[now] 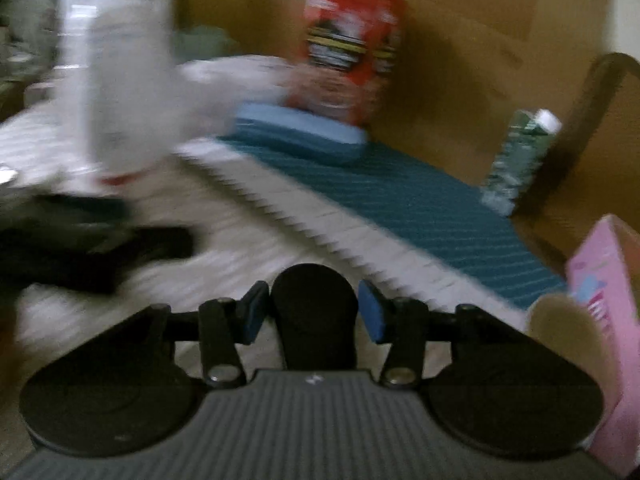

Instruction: Organize soft objects

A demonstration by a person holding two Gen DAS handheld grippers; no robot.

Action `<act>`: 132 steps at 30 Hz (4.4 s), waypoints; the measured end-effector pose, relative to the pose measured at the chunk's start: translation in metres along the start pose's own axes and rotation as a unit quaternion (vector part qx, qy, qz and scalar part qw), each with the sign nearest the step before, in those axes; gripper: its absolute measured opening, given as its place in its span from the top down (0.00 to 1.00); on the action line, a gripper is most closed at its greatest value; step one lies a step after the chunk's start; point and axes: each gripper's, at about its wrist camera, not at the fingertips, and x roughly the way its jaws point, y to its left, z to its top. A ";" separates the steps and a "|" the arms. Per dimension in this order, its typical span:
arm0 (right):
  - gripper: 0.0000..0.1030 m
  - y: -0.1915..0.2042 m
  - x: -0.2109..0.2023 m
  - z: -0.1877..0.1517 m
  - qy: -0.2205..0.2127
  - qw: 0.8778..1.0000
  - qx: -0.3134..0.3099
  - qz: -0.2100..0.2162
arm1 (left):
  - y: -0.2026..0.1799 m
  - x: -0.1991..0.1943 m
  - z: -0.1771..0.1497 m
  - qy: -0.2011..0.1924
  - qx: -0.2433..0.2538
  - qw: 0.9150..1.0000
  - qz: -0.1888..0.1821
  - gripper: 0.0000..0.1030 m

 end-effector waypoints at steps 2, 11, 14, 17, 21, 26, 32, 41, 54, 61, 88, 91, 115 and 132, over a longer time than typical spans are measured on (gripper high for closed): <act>0.49 0.013 -0.020 -0.019 -0.006 1.000 -0.009 0.015 | -0.002 0.000 0.000 0.002 0.005 1.000 -0.007 0.07; 0.28 0.018 -0.067 -0.076 -0.051 0.997 0.055 0.013 | -0.009 -0.003 -0.005 0.022 0.029 0.997 -0.062 0.07; 0.28 0.020 -0.067 -0.077 -0.058 0.997 0.055 0.010 | -0.020 -0.008 -0.013 0.028 0.053 0.997 -0.051 0.06; 0.28 0.017 -0.064 -0.076 -0.059 0.997 0.057 0.014 | -0.032 -0.014 -0.022 0.031 0.067 0.996 -0.042 0.03; 0.48 0.017 -0.066 -0.078 -0.065 0.996 0.053 0.022 | -0.041 -0.024 -0.031 0.038 0.055 0.995 -0.078 0.02; 0.58 0.017 -0.072 -0.083 -0.069 0.996 0.054 0.028 | -0.071 -0.023 -0.043 0.043 0.118 0.991 -0.041 0.04; 0.58 0.016 -0.076 -0.089 -0.075 0.995 0.061 0.035 | -0.077 -0.022 -0.048 0.037 0.131 0.990 -0.024 0.00; 0.58 0.018 -0.077 -0.090 -0.078 0.995 0.056 0.029 | -0.077 -0.022 -0.049 0.035 0.132 0.990 -0.024 0.00; 0.58 0.020 -0.077 -0.091 -0.080 0.995 0.056 0.020 | -0.078 -0.024 -0.049 0.035 0.133 0.990 -0.028 0.01; 0.58 0.021 -0.080 -0.093 -0.080 0.995 0.059 0.018 | -0.079 -0.026 -0.051 0.040 0.144 0.987 -0.057 0.01; 0.11 0.019 -0.077 -0.092 -0.063 0.993 0.099 -0.031 | -0.077 -0.028 -0.053 0.053 0.144 0.977 -0.148 0.00; 0.11 0.015 -0.077 -0.094 -0.066 0.991 0.109 -0.032 | -0.069 -0.029 -0.050 0.050 0.115 0.979 -0.163 0.00; 0.63 0.033 -0.083 -0.092 -0.074 0.995 0.062 0.030 | -0.093 -0.032 -0.060 0.059 0.192 0.968 -0.148 0.24; 0.62 -0.016 -0.162 -0.178 -0.093 0.982 0.156 -0.051 | -0.228 -0.021 -0.102 0.129 0.254 0.926 -0.249 0.29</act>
